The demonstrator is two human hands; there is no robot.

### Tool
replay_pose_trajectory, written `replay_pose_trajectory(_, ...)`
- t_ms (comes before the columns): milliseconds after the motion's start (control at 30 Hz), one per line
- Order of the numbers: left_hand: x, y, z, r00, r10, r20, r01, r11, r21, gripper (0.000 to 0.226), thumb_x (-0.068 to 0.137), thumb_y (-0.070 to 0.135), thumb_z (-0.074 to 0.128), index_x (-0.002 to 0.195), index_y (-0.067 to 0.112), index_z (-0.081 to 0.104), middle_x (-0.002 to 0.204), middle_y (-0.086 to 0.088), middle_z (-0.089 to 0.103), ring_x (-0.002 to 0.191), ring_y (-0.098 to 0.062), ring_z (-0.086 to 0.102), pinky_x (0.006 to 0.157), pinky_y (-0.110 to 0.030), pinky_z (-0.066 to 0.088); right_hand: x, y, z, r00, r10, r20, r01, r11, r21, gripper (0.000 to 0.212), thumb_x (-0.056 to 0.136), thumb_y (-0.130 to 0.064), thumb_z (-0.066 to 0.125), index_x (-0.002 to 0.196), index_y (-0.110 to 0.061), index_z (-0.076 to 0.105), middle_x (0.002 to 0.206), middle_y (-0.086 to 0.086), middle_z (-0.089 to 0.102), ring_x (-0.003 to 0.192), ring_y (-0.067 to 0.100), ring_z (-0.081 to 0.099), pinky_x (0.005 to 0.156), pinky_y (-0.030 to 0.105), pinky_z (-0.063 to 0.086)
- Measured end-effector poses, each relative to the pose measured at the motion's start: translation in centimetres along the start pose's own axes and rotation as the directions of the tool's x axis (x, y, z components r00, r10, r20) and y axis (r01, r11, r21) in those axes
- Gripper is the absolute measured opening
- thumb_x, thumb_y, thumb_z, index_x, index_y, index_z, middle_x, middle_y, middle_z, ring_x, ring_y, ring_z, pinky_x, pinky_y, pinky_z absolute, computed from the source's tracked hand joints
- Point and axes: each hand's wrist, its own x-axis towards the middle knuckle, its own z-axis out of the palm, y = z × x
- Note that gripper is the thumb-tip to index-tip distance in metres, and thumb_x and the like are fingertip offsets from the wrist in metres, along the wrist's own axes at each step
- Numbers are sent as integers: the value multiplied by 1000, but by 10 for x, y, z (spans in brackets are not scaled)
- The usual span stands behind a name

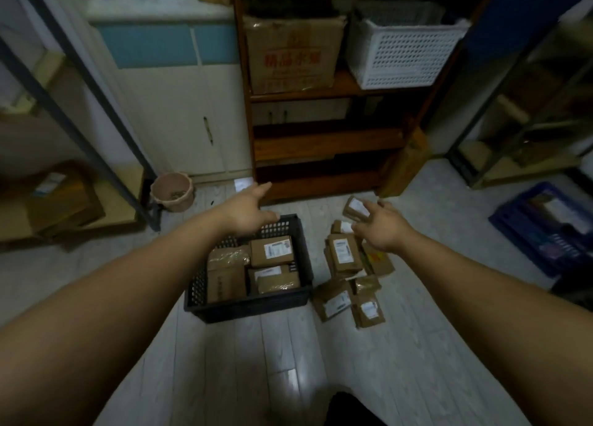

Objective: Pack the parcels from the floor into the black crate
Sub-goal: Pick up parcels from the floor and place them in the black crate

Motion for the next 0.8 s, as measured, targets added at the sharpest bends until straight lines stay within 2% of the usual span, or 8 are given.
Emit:
replay_pose_trajectory(200, 7, 73, 30, 997, 74, -22, -73, 996, 51, 78, 86, 42, 59, 147, 30, 12, 157, -1, 7, 144, -21, 9, 114, -37, 14, -32, 66, -50, 990, 67, -124, -64, 998, 28, 72, 90, -49, 51, 149, -20, 22, 157, 8, 17, 142, 27, 21, 111, 38, 25)
replay_pose_trajectory(333, 26, 133, 72, 994, 102, 40, -104, 994, 37, 83, 80, 52, 60, 146, 38, 12, 157, 3, 6, 143, -19, 8, 113, -37, 13, -46, 128, -83, 994, 55, -97, -58, 998, -21, 73, 91, -51, 48, 150, -21, 17, 159, 7, 10, 144, 27, 15, 113, 37, 22)
replay_pose_trajectory(533, 49, 213, 146, 992, 96, 84, -98, 995, 20, 80, 83, 48, 59, 147, 33, 12, 157, -1, 5, 144, -21, 5, 113, -36, 12, -50, 237, -123, 998, 46, -50, -47, 999, -28, 74, 91, -52, 49, 150, -23, 15, 159, 7, 10, 144, 29, 15, 115, 40, 21)
replay_pose_trajectory(733, 58, 231, 182, 994, 43, 102, -50, 996, 69, 80, 85, 47, 58, 147, 29, 12, 157, -2, 4, 144, -23, 7, 114, -38, 12, -28, 284, -129, 998, 54, -19, -54, 998, 36, 75, 90, -50, 51, 150, -21, 16, 158, 7, 12, 143, 29, 18, 113, 38, 22)
replay_pose_trajectory(800, 66, 225, 184, 993, 2, 115, -9, 998, 62, 81, 84, 46, 59, 147, 28, 12, 157, -2, 5, 142, -27, 14, 114, -41, 17, -18, 286, -123, 999, 42, 7, -42, 997, 65, 75, 90, -48, 52, 150, -20, 17, 158, 7, 14, 142, 29, 21, 112, 37, 24)
